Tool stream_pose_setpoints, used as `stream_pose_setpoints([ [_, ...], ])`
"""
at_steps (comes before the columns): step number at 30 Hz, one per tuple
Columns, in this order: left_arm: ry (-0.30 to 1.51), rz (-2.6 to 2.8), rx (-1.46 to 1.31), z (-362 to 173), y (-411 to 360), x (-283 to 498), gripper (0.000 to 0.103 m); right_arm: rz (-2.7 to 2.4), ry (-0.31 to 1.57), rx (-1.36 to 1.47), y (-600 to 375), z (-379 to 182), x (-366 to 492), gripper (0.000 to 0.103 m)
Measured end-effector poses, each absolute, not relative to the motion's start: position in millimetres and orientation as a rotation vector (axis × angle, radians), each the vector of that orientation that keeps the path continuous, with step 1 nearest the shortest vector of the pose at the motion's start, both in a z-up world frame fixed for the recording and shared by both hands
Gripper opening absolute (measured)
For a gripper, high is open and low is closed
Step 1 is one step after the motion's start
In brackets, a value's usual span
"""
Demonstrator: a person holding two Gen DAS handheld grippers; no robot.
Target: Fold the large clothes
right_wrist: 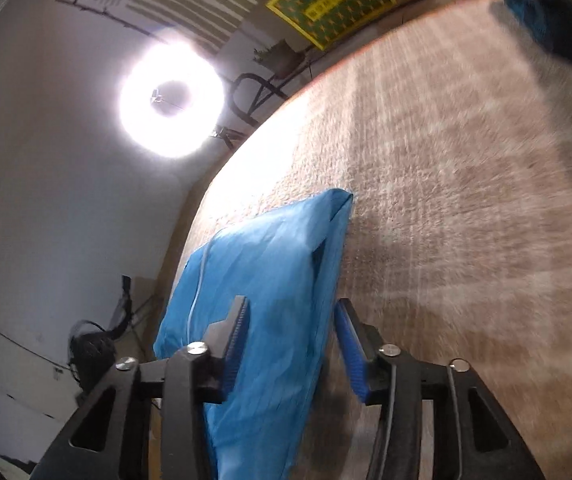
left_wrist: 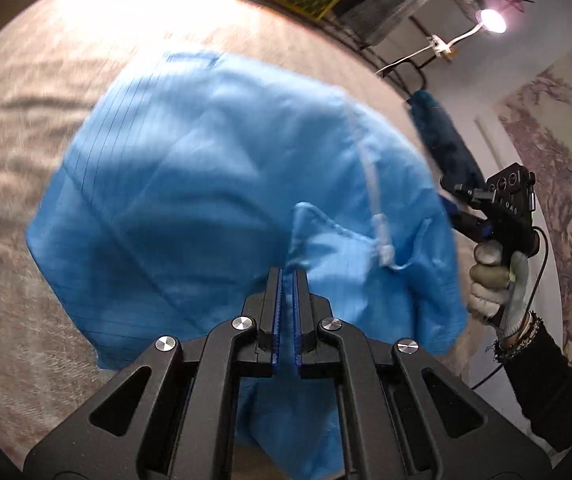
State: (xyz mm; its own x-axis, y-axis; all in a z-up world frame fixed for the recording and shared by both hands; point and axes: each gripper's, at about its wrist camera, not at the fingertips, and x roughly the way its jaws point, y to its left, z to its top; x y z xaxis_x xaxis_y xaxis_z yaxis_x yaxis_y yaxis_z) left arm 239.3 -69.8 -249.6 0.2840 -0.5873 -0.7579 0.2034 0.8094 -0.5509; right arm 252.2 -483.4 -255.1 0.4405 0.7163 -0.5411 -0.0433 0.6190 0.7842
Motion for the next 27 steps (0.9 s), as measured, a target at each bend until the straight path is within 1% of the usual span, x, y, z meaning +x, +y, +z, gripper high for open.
stream_pose_setpoints([
  [1,1.180,-0.541,-0.388,-253.5,-68.6,239.8,0.001,0.574,1.024,0.816,-479.3,-261.3,256.9,0.031],
  [2,1.188,-0.537,-0.389,-257.4,-67.3,239.9,0.001,0.618,1.021,0.853,-476.5,-264.6,259.6,0.028],
  [6,1.196,-0.537,-0.374,-262.5,-69.1,239.8,0.001,0.710,0.984,0.887,-468.7,-266.2,269.7,0.027],
  [7,1.198,-0.536,-0.373,-262.9,-69.9,240.2,0.001,0.716,0.977,0.903,-468.6,-267.5,275.8,0.028],
  [8,1.199,-0.536,-0.371,-263.1,-71.2,240.7,0.001,0.711,0.974,0.919,-469.5,-269.2,281.7,0.036],
  [10,1.200,-0.536,-0.371,-264.3,-71.4,241.6,0.001,0.680,0.966,0.964,-475.9,-274.2,290.5,0.043],
  [12,1.199,-0.537,-0.369,-263.7,-72.7,241.8,0.001,0.644,0.951,1.012,-480.5,-280.6,301.3,0.042],
  [14,1.200,-0.539,-0.365,-263.7,-73.1,243.1,0.001,0.618,0.946,1.025,-481.4,-284.4,314.1,0.027],
  [15,1.199,-0.541,-0.361,-263.4,-74.5,243.9,0.001,0.604,0.951,0.999,-480.0,-282.8,317.6,0.014],
  [16,1.198,-0.543,-0.358,-263.4,-74.8,244.8,0.001,0.585,0.957,0.952,-478.3,-278.5,318.5,0.004],
  [18,1.195,-0.547,-0.352,-263.6,-75.8,245.9,0.001,0.531,0.965,0.806,-471.4,-266.4,323.2,0.002],
  [21,1.191,-0.554,-0.348,-263.9,-75.5,243.9,0.001,0.457,0.981,0.584,-460.8,-249.8,327.0,0.001],
  [23,1.195,-0.557,-0.354,-263.6,-73.1,241.7,0.001,0.451,0.989,0.504,-453.5,-240.0,326.8,0.003],
  [24,1.197,-0.561,-0.355,-261.3,-72.0,240.1,0.001,0.446,0.994,0.486,-452.7,-234.0,325.3,0.005],
  [25,1.191,-0.570,-0.358,-257.8,-68.6,237.6,0.001,0.423,0.998,0.462,-455.0,-228.2,324.9,0.010],
  [26,1.180,-0.576,-0.360,-252.2,-66.2,235.1,0.001,0.386,0.993,0.424,-456.6,-220.4,322.4,0.017],
  [27,1.160,-0.579,-0.363,-244.8,-61.5,232.3,0.001,0.359,0.981,0.401,-459.2,-214.3,321.2,0.019],
])
